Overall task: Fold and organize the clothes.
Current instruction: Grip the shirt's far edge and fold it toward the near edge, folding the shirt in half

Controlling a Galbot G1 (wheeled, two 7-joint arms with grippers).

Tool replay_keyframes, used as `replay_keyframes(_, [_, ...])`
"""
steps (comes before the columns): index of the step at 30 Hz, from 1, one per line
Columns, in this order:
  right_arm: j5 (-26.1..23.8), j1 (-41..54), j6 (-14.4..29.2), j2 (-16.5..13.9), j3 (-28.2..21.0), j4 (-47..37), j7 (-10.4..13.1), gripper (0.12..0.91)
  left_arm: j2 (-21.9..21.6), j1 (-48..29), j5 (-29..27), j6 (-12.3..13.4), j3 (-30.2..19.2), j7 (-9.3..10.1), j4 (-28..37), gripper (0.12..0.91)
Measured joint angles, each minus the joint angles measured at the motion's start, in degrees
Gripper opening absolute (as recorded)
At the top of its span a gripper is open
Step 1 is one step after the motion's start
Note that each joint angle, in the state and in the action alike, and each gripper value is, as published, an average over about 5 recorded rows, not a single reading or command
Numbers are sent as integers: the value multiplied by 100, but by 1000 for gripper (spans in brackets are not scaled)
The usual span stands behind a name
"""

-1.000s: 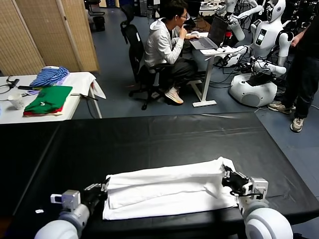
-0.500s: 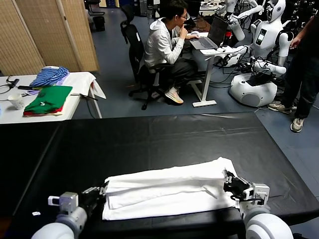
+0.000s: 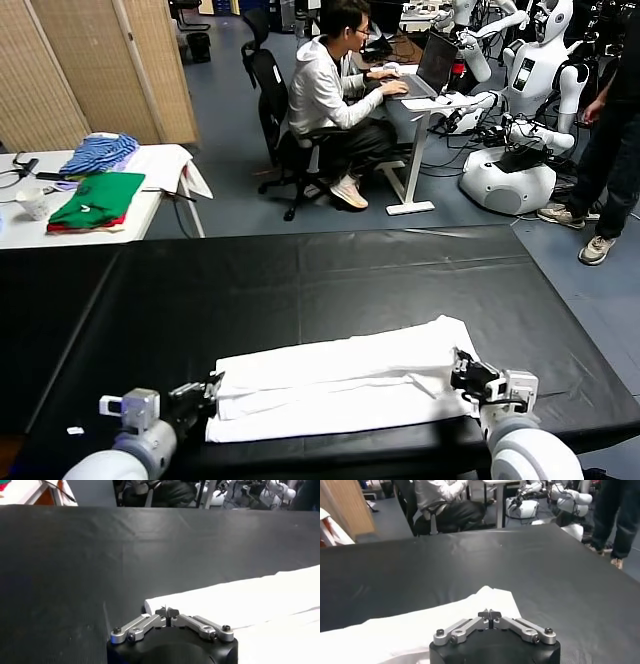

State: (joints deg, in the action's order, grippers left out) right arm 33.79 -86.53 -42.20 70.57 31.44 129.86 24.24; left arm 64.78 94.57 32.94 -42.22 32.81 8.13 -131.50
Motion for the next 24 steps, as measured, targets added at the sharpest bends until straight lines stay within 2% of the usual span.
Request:
replay_keyframes(2, [2,0,0,8,-1,-3,5,142,6,10,-45,0,-11,-47,-14,228])
replay_keyframes(4, [4,1,0,16,0,-3,16,168,13,13,-66,1,-19,-72,-32,346])
replay_keyframes(6, [6,1,0,22,1,10,26,233,18,14,-103,1,-22,-89,-51,460])
replay_keyframes(10, [8,-2,0,33,3,53,36,474,17,31,-227,2,-20,-92,-86,722])
replay_keyframes(13, [8,-8,0,39,10,82,50,682,12,82,-331,3,-8,-88,-114,859])
replay_keyframes(16, [8,-14,0,53,18,117,57,838,16,158,-412,3,2,-79,-123,901])
replay_keyframes(18, [8,-22,0,68,17,151,59,888,30,213,-420,3,5,-78,-123,905])
replay_keyframes(24, [7,-83,0,108,18,237,62,907,119,287,-357,3,-40,-71,-56,907])
